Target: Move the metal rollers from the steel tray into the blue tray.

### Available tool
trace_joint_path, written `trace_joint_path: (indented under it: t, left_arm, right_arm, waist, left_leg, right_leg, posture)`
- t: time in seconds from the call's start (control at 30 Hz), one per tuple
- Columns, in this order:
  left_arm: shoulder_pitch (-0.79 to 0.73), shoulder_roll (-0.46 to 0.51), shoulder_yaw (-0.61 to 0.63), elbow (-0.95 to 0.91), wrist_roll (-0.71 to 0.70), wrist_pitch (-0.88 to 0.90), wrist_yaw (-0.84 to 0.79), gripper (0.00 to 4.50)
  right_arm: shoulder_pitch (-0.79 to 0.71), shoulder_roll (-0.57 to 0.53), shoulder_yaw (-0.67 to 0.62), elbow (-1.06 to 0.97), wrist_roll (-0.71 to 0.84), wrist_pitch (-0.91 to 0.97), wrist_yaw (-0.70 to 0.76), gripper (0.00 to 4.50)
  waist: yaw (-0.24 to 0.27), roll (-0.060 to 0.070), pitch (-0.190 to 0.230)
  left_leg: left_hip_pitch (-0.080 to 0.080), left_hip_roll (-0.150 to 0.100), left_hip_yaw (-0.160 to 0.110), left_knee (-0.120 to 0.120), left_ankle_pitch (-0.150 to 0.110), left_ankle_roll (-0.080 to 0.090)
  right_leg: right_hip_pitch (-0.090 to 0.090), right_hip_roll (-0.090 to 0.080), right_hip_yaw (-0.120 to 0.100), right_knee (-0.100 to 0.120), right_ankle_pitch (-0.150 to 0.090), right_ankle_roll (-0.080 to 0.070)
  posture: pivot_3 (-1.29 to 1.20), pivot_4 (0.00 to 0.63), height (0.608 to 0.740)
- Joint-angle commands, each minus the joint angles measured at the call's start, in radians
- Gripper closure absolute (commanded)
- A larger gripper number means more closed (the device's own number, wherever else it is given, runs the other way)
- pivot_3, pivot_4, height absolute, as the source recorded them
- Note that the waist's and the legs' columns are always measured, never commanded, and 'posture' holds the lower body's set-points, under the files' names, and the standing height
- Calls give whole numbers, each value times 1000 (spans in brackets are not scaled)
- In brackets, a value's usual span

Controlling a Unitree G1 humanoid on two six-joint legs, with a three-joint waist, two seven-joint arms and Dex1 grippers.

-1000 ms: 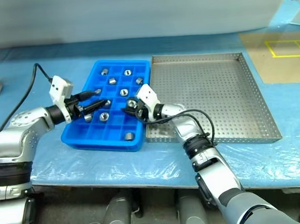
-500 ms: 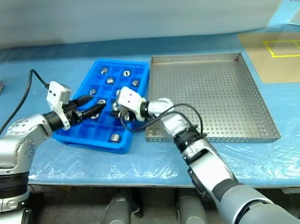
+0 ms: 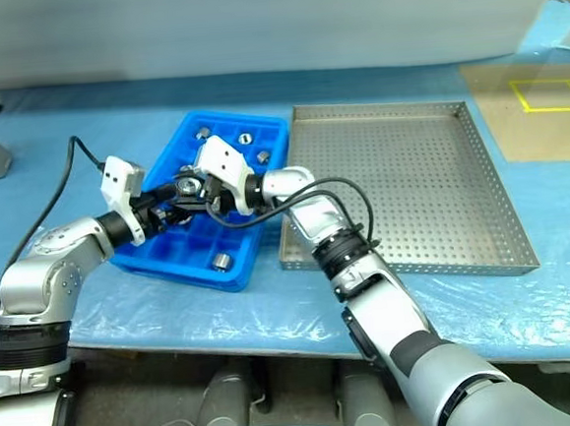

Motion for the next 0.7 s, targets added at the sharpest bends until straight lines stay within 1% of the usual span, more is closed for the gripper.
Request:
trace_joint_path:
  t: [0.03,0.1,0.2,0.33,0.5,0.6,0.7]
  left_arm:
    - [-38,15,44,-70,-37,-40,-22,890]
    - [-44,31,77,-65,-49,-39,-24,890]
    - [-38,66,99,-59,-43,-47,-34,890]
    - [0,128,122,-53,-34,-58,-65,890]
    - [93,194,162,-87,-47,-58,-120,890]
    - [141,217,171,-106,-53,-63,-149,890]
    - [141,216,169,-106,-50,-65,-141,890]
  right_arm:
    - [-28,6,3,170,-50,-37,-50,2648]
    - [-47,3,-5,242,-61,-66,-78,2648]
    - [-58,6,-3,284,-66,-105,-76,2648]
    - [-51,16,-3,278,-63,-130,-56,2648]
    - [-30,19,-8,262,-76,-132,-35,2648]
    - [-14,21,-4,261,-89,-138,-30,2648]
    - [-12,24,-3,267,-98,-143,-34,2648]
  waist:
    - [3,0,0]
    - [7,0,0]
    - [7,0,0]
    - [4,0,0]
    - [1,-1,0]
    - [6,-1,0]
    - [14,-2,-1]
  left_leg:
    - [0,0,0,0,0,0]
    - [0,0,0,0,0,0]
    - [-1,0,0,0,0,0]
    - [-1,0,0,0,0,0]
    - [-1,0,0,0,0,0]
    - [1,0,0,0,0,0]
    - [1,0,0,0,0,0]
  right_leg:
    - [0,0,0,0,0,0]
    - [0,0,0,0,0,0]
    - [0,0,0,0,0,0]
    - [0,0,0,0,0,0]
    - [-1,0,0,0,0,0]
    - [1,0,0,0,0,0]
    - [1,0,-1,1,0,0]
  posture:
    - [46,150,740]
    - [55,150,740]
    - [64,150,740]
    - [72,150,740]
    - [80,150,740]
    - [84,150,740]
    - [88,150,740]
